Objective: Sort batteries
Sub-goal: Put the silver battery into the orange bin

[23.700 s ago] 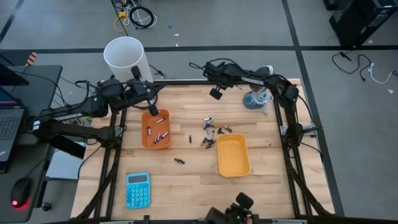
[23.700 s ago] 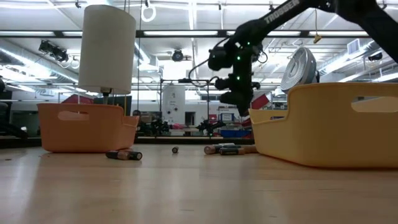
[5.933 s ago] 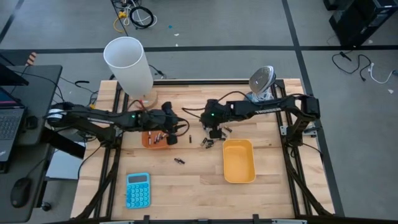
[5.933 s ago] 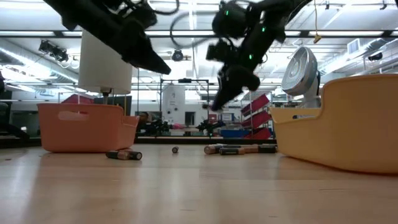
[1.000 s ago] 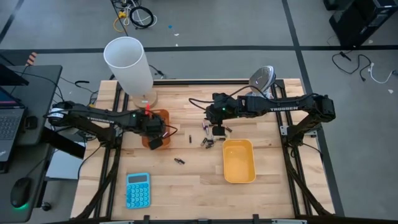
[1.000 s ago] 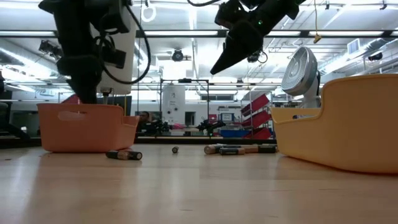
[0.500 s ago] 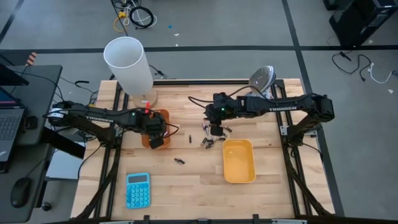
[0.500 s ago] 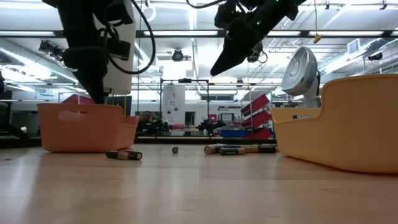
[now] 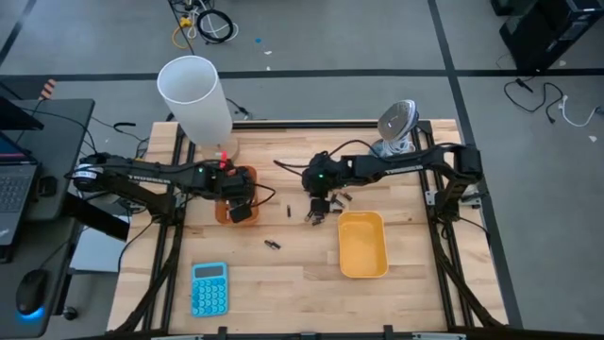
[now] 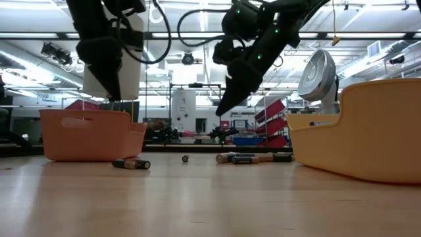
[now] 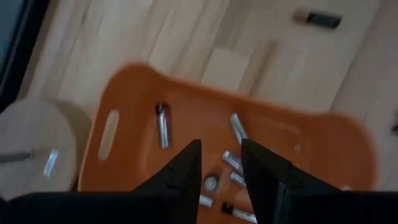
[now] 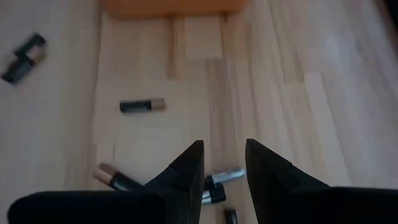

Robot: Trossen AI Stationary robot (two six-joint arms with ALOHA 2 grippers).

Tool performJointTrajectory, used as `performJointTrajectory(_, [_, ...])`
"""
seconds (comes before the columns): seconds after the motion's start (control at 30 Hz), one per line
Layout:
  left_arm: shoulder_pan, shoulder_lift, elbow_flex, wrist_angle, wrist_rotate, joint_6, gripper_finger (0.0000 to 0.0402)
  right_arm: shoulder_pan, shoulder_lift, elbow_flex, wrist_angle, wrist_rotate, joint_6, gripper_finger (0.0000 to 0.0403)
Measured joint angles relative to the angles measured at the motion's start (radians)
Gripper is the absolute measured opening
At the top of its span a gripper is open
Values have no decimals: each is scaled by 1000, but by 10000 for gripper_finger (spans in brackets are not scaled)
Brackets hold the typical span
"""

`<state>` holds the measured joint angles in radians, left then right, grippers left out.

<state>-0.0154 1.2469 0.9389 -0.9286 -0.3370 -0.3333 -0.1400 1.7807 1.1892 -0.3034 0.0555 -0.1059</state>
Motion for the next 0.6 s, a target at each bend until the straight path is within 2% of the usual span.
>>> performJointTrajectory(0.23, [0,0,6,125,-9,120,115,0,20,0,-37,1,35,103])
performJointTrajectory(0.43, [0,0,6,166,-59,147,115,0,20,0,-96,3,114,103])
performJointTrajectory(0.6, [0,0,6,170,-63,147,115,11,19,0,-138,3,149,103])
